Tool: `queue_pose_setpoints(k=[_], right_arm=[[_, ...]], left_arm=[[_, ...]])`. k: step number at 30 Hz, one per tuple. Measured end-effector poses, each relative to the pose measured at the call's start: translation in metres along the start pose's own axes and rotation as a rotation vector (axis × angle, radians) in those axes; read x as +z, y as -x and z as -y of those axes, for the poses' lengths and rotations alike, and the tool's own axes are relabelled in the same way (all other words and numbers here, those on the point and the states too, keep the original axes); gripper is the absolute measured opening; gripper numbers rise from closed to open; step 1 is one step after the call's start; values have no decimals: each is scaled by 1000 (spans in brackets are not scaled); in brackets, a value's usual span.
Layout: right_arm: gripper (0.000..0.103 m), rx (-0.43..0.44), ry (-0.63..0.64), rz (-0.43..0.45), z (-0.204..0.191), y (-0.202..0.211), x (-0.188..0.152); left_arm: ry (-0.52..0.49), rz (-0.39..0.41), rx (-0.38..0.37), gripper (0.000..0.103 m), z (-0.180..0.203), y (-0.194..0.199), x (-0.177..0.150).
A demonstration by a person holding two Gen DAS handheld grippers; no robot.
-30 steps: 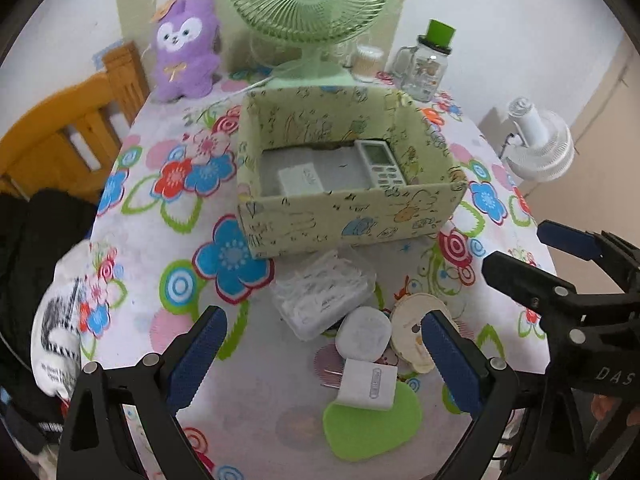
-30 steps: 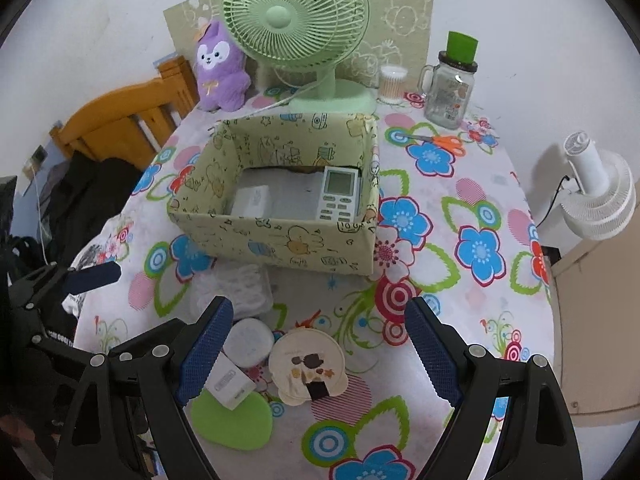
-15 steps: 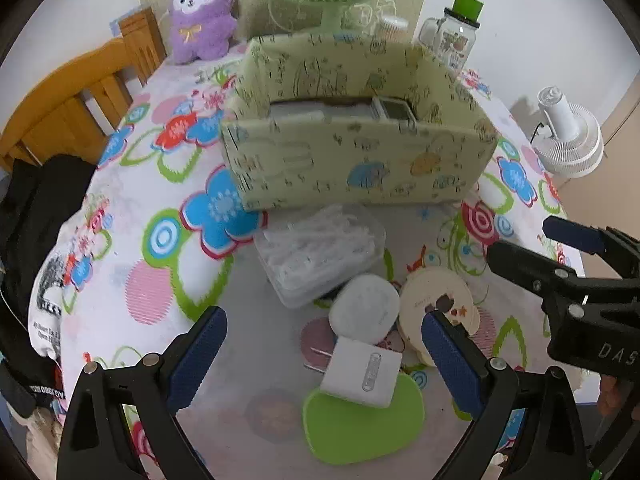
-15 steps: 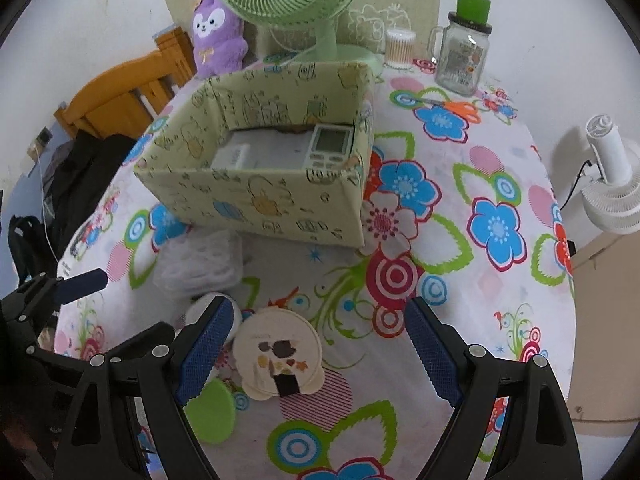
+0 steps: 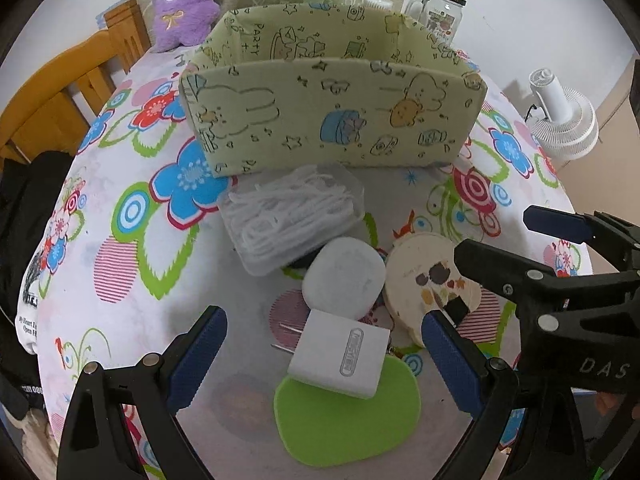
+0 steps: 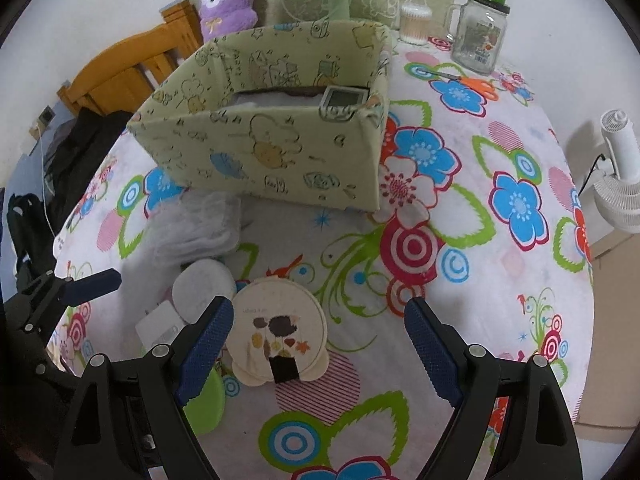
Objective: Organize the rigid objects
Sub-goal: 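Lower the left tool onto the white plug charger by the green pad and grasp it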
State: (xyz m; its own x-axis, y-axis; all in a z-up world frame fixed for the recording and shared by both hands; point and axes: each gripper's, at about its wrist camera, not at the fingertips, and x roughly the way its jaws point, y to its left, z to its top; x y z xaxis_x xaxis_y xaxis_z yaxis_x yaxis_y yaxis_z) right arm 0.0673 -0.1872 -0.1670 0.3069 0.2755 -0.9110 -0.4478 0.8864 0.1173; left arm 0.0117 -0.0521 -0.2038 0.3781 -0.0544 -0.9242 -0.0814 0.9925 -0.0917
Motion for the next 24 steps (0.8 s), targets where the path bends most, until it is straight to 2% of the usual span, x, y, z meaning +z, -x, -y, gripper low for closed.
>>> queue_pose_setpoints(k=[8, 17, 20, 21, 24], right_arm=[[89, -2, 6, -28, -3, -7, -11], [89, -5, 6, -56, -6, -15, -20], [89, -3, -4, -61, -6, -17, -21], [89, -4, -6, -63, -6, -17, -21], [89, -5, -10, -66, -7, -18, -21]], left_arm=[[3, -5, 13, 96, -2, -9, -9], [8, -20, 22, 84, -4, -18, -14], [5, -24, 8, 73, -2, -19, -14], [7, -25, 6, 65, -2, -20, -14], [9, -24, 9, 64, -1, -20, -15]])
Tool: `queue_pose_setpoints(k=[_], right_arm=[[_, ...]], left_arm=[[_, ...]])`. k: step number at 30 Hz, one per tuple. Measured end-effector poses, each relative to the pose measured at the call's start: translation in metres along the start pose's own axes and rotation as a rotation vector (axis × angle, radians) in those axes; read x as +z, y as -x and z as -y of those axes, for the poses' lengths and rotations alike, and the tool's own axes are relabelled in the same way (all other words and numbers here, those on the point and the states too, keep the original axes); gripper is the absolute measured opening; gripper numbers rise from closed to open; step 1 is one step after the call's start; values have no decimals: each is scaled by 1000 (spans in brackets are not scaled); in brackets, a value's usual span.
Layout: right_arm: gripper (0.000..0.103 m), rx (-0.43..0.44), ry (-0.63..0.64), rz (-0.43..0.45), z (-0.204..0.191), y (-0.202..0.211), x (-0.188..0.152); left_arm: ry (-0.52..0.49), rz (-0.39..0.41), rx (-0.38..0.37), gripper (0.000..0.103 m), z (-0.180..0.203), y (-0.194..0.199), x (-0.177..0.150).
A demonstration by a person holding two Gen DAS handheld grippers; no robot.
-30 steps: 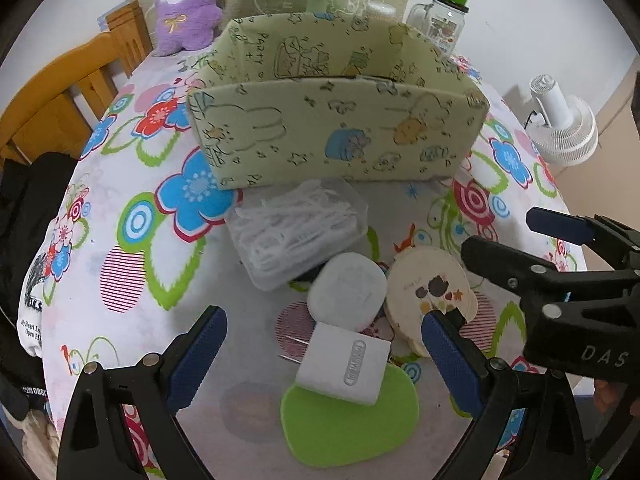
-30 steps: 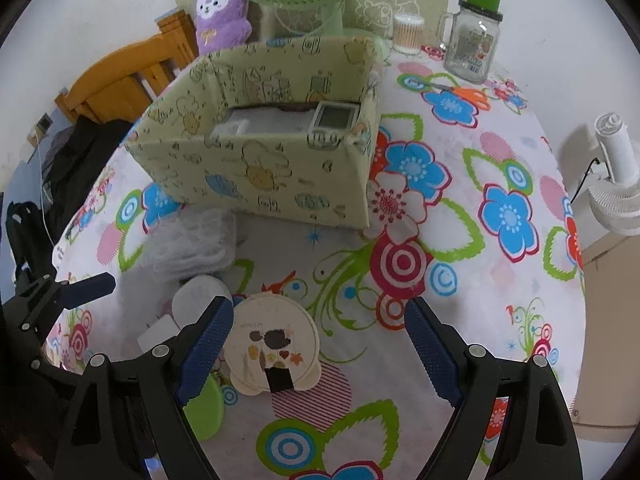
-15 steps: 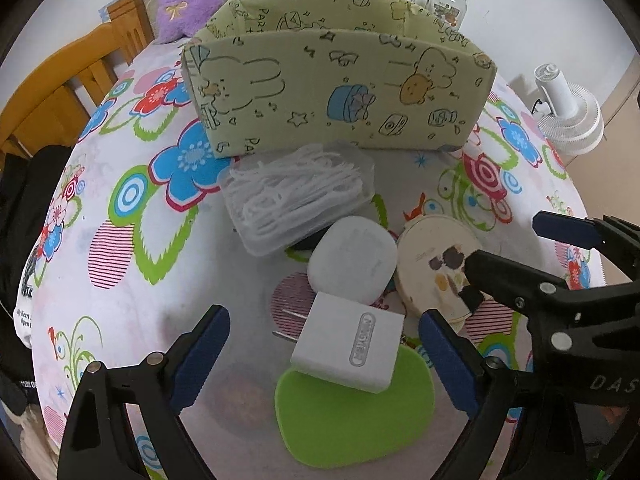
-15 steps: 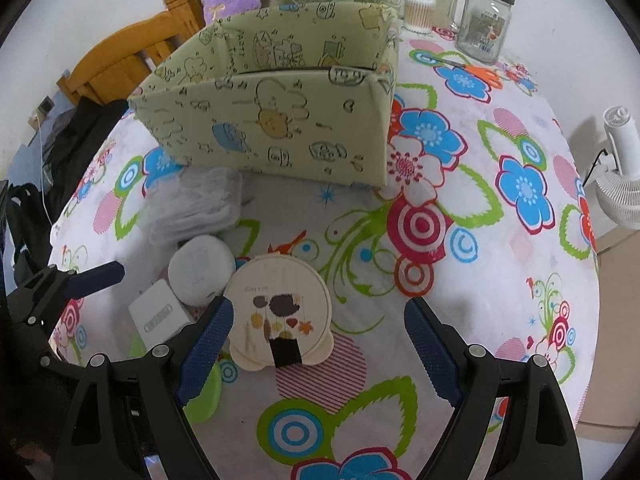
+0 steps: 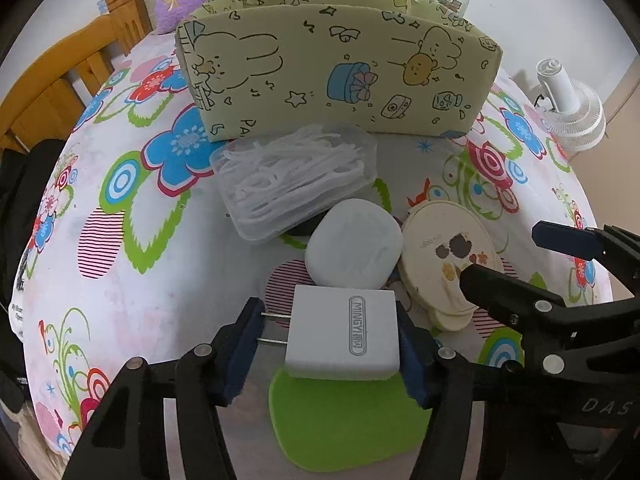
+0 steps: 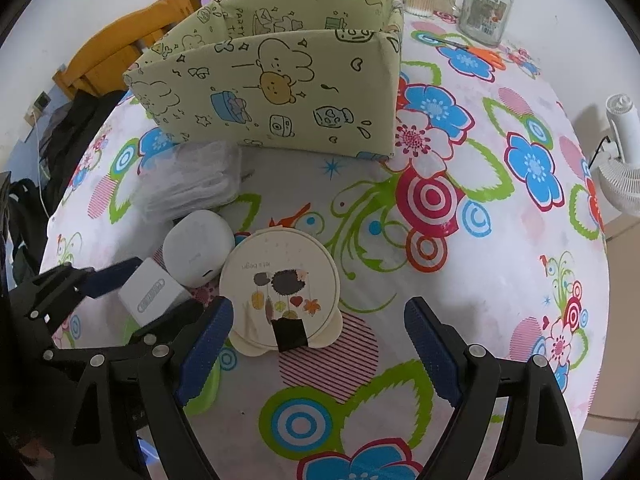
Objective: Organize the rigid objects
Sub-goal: 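Lower the left tool onto the white plug charger by the green pad and grasp it, then lift the plug charger with the left tool while the right tool grasps the white round case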
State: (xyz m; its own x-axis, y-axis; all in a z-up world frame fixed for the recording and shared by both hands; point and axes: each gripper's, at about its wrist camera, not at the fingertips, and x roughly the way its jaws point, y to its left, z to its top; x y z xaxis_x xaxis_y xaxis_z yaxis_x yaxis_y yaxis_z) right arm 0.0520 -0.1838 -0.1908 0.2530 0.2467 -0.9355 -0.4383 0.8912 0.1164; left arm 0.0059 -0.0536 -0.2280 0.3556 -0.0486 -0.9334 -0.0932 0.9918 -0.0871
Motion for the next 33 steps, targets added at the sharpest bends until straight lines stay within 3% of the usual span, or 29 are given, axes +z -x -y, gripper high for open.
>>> queue_pose_setpoints(k=[16, 33], right_arm=[[89, 27, 25, 8, -24, -2, 14], [89, 18, 34, -19, -63, -25, 33]], left_arm=[[23, 18, 44, 63, -30, 14, 3], [-64, -13, 67, 63, -61, 3, 15]])
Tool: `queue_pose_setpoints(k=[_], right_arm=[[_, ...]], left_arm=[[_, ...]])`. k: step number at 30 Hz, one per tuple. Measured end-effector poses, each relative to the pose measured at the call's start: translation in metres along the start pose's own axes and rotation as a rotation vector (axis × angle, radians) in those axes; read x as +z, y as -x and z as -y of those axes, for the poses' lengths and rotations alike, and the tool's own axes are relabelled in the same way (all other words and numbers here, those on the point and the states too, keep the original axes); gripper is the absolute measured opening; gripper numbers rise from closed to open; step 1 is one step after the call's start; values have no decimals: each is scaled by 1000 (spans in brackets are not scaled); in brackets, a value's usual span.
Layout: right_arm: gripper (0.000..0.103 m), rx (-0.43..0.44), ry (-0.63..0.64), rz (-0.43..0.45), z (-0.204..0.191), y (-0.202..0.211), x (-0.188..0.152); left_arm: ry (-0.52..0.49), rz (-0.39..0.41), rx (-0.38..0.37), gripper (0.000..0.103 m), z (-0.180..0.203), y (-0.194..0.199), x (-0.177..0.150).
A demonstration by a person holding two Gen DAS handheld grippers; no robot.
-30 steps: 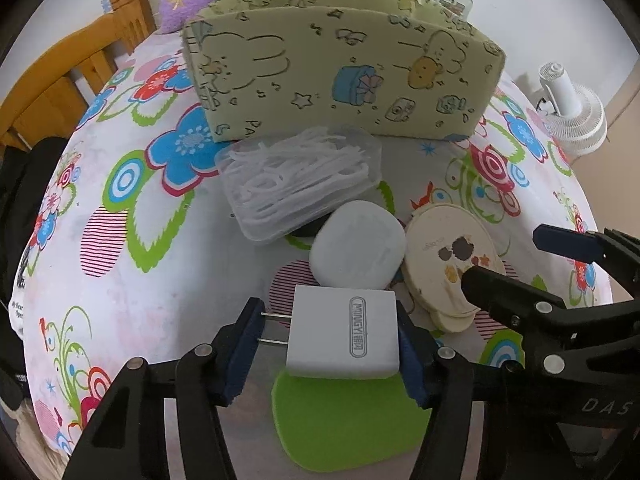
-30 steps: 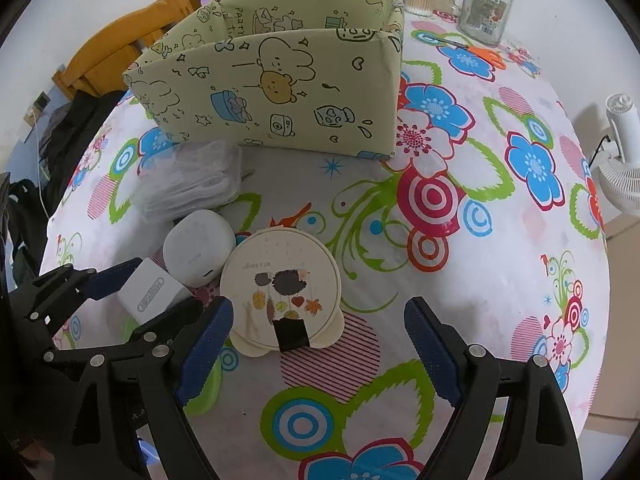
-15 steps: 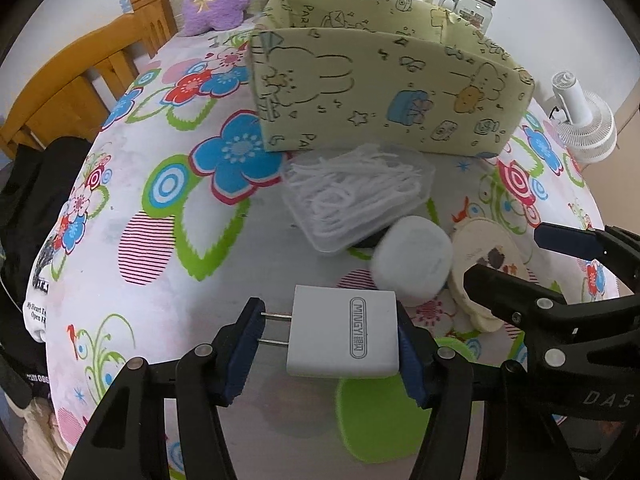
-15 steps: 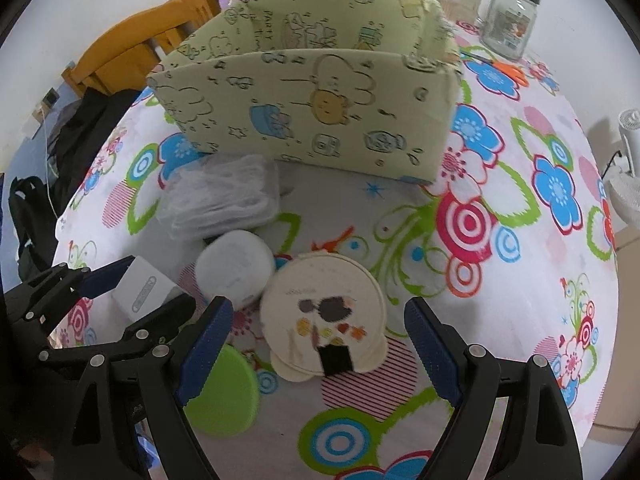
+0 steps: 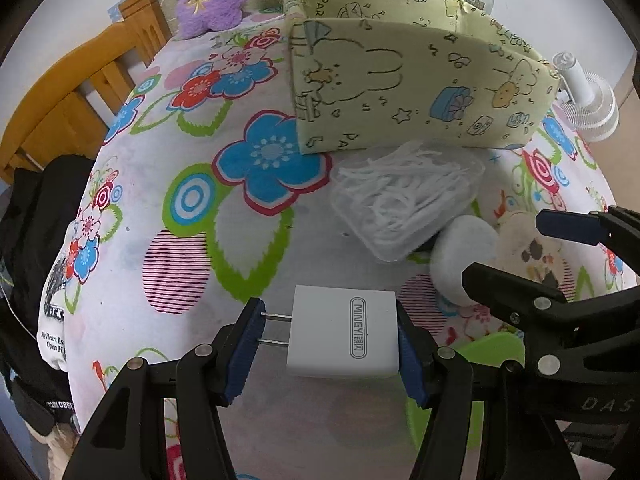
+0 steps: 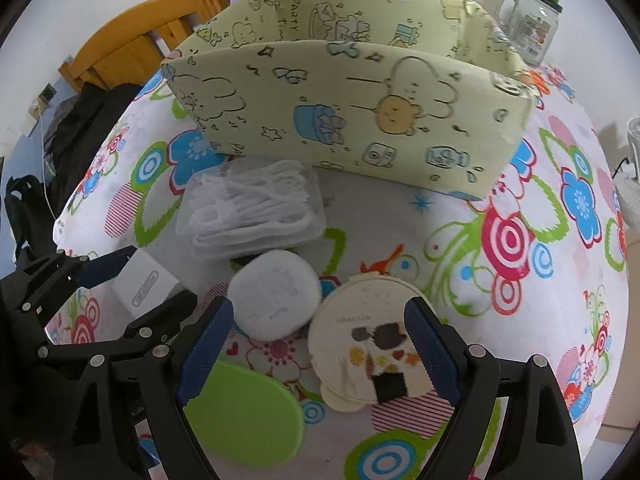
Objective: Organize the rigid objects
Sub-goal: 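Lift the plug charger with the left tool while the right tool grasps the white round case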
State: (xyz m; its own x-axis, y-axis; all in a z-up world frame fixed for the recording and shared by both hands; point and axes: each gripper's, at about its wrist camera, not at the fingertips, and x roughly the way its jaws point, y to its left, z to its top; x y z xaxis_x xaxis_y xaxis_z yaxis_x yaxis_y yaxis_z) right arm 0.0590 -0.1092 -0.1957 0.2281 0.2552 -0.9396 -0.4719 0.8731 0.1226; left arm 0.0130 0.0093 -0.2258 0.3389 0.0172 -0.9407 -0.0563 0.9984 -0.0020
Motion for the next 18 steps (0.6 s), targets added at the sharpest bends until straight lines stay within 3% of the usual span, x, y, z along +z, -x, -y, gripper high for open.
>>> queue_pose_setpoints(k=[11, 18], right_arm=[[89, -8, 61, -10, -24, -16, 11], [81, -58, 88, -3, -32, -20, 16]], left_arm=[[-45, -4, -4, 64, -6, -3, -1], [-32, -8, -26, 64, -10, -3, 0]])
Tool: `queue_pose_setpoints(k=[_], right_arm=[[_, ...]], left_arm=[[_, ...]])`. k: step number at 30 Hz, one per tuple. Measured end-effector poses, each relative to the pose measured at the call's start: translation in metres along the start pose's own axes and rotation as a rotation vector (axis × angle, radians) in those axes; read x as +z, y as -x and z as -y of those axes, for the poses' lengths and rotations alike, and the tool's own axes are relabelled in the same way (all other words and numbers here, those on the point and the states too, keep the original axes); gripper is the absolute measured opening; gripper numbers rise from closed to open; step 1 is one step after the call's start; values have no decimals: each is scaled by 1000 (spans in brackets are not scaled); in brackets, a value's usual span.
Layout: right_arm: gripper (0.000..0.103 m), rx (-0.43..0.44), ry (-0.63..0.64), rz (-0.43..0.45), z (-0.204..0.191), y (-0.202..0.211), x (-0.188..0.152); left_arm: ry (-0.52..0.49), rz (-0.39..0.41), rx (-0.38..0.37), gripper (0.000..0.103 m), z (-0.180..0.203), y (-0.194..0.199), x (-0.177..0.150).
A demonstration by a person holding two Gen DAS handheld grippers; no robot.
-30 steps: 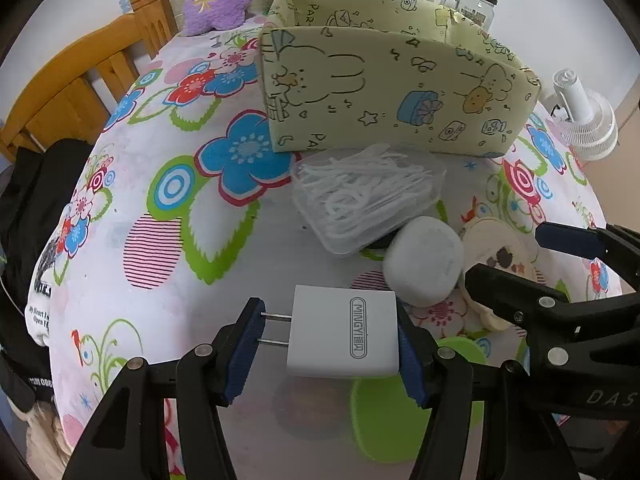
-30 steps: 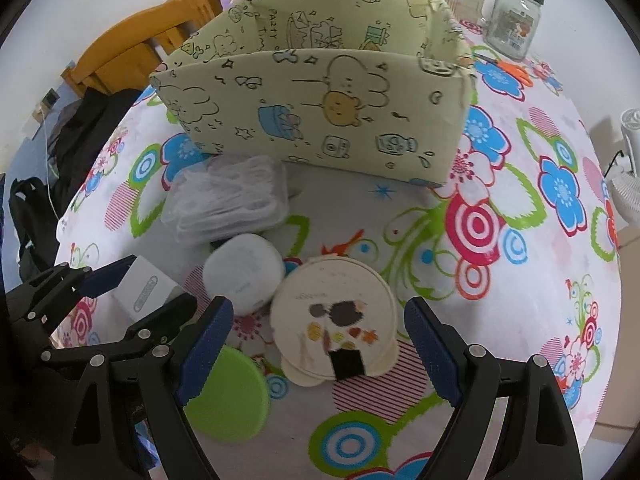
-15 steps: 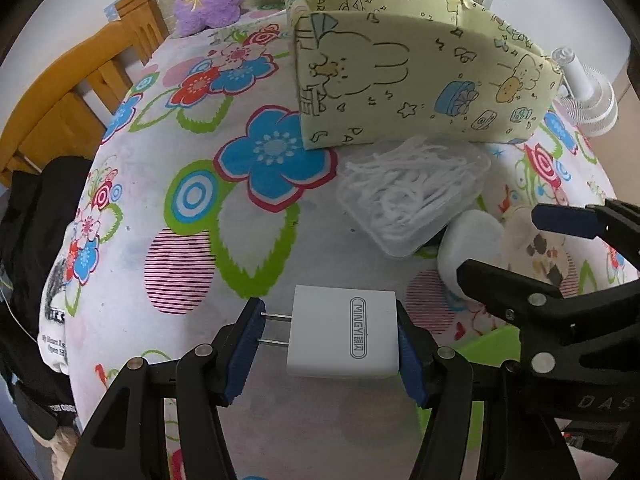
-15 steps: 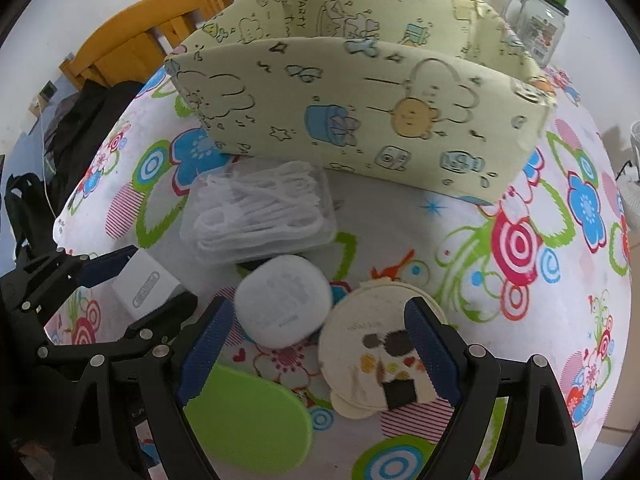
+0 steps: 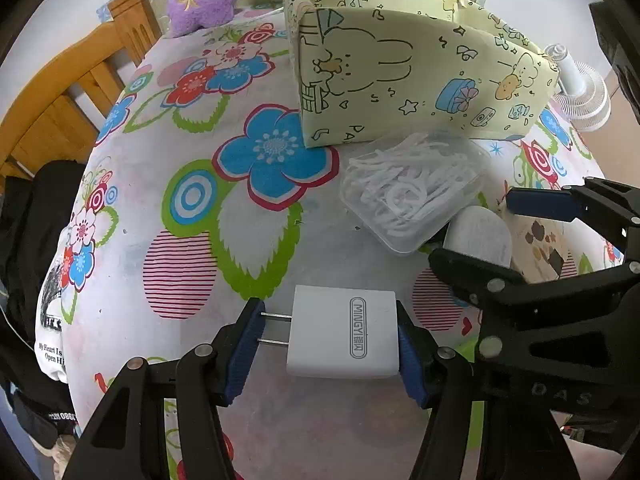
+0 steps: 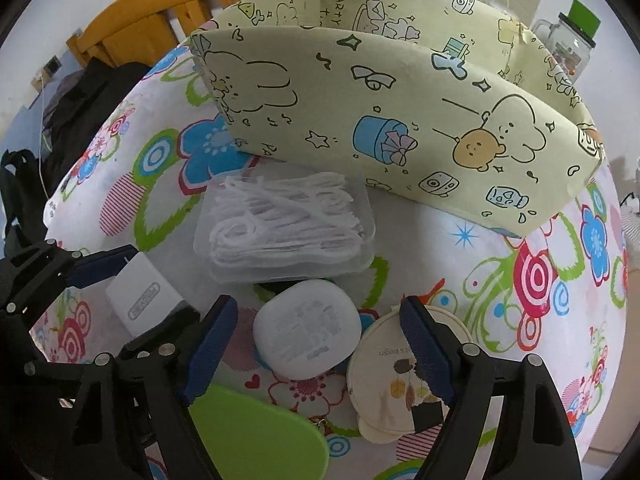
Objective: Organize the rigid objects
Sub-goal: 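Lift the plug charger with the left tool while the right tool grasps the white round case, then carry the plug charger and round case together over the fabric box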
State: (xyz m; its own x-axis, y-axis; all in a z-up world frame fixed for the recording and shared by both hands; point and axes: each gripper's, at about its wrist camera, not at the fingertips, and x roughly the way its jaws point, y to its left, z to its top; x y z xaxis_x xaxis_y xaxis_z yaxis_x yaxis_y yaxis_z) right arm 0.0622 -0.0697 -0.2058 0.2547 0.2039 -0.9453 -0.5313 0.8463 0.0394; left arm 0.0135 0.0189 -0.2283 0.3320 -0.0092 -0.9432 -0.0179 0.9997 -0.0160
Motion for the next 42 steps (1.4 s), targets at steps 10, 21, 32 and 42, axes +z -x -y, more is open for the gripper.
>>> queue_pose_setpoints(k=[10, 21, 32, 42], right_arm=[[59, 35, 15, -12, -13, -7, 6], [58, 45, 11, -16, -17, -12, 3], [58, 41, -38, -22, 5, -3, -10], [58, 49, -63, 1, 21, 16, -14]], left_arm=[[-10, -4, 19, 64, -1, -1, 3], [6, -7, 37, 63, 4, 3, -4], [26, -3, 28, 63, 10, 4, -5], [42, 10, 33, 63, 15, 14, 2]])
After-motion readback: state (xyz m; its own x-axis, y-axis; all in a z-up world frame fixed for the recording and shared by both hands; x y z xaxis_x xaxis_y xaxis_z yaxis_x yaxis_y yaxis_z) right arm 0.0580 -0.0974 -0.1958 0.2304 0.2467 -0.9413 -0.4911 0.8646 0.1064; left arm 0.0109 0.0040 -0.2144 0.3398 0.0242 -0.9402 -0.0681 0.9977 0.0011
